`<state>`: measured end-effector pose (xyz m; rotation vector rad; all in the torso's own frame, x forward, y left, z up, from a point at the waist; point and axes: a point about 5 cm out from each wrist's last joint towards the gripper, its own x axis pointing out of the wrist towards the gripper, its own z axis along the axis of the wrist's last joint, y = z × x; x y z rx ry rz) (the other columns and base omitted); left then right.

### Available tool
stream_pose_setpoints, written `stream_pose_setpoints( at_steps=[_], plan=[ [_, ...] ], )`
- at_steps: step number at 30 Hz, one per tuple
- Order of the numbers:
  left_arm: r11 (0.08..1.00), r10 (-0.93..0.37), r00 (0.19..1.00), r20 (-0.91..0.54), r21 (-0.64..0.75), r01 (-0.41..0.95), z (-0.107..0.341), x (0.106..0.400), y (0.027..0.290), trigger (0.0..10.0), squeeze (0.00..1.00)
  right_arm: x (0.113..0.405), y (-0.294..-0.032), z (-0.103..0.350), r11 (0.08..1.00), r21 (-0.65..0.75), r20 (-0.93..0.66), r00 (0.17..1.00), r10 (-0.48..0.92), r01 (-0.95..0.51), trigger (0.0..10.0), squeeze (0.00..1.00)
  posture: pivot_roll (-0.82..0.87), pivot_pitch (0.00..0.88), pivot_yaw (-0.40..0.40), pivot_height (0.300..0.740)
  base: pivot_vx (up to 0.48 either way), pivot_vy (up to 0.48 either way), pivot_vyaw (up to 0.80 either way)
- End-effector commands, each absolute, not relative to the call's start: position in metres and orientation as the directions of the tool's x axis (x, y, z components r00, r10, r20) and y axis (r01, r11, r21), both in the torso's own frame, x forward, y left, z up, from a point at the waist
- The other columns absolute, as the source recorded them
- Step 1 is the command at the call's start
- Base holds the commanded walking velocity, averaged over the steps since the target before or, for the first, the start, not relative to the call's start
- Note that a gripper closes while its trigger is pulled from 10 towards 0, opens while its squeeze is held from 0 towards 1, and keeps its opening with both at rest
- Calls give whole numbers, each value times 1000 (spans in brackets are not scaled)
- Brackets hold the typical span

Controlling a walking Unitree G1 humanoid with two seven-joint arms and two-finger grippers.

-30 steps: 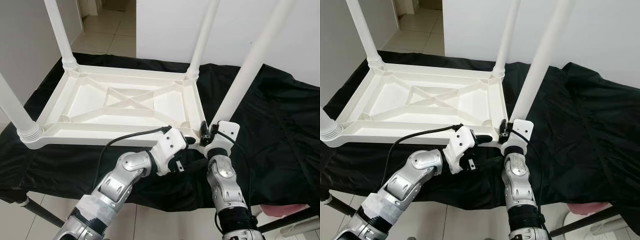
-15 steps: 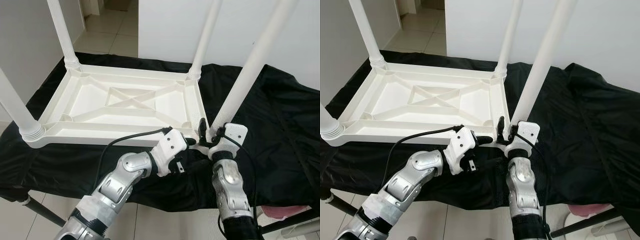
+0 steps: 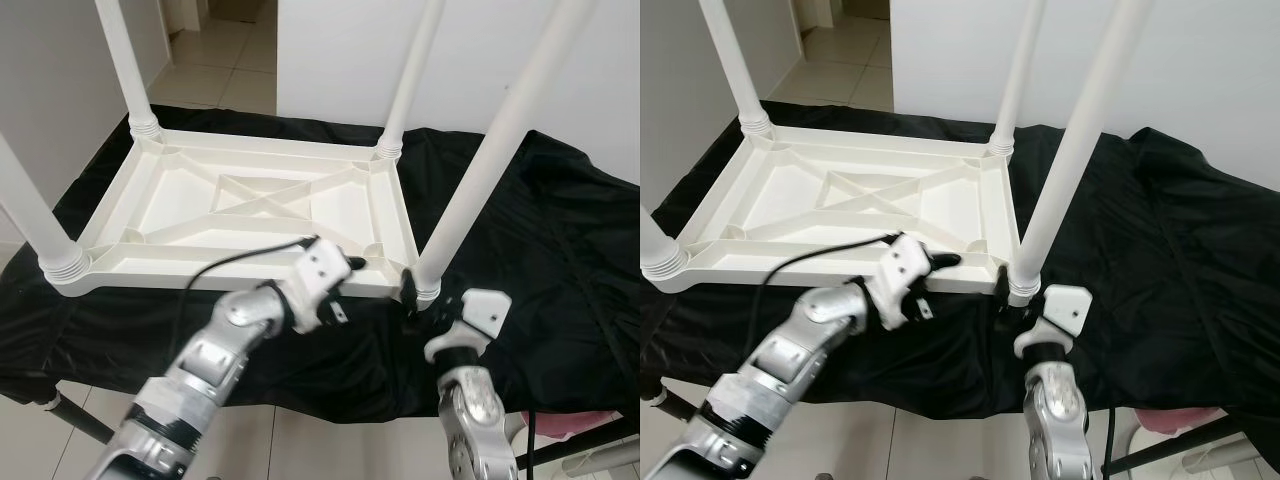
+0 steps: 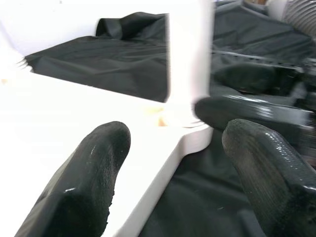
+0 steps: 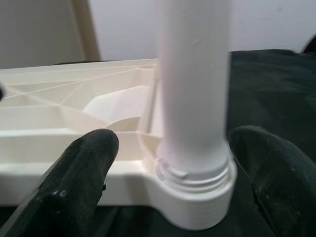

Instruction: Building children table

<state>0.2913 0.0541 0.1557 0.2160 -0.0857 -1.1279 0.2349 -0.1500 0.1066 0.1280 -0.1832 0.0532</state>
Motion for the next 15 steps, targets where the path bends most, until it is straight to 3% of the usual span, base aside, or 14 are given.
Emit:
stream_pose_setpoints(
  at_steps=[1, 15],
  plan=[
    [392, -911, 411, -43, 219, 893, 156, 292, 56, 10000, 0, 234, -148, 108, 988, 127, 190, 980, 64, -89, 10000, 0, -22, 0, -68, 740, 0, 0, 0],
    [474, -841, 529, -119, 311, 824, 152, 313, 93, 10000, 0, 241, -133, 110, 943, 125, 170, 943, 286, -308, 10000, 0, -25, 0, -74, 740, 0, 0, 0]
  ],
)
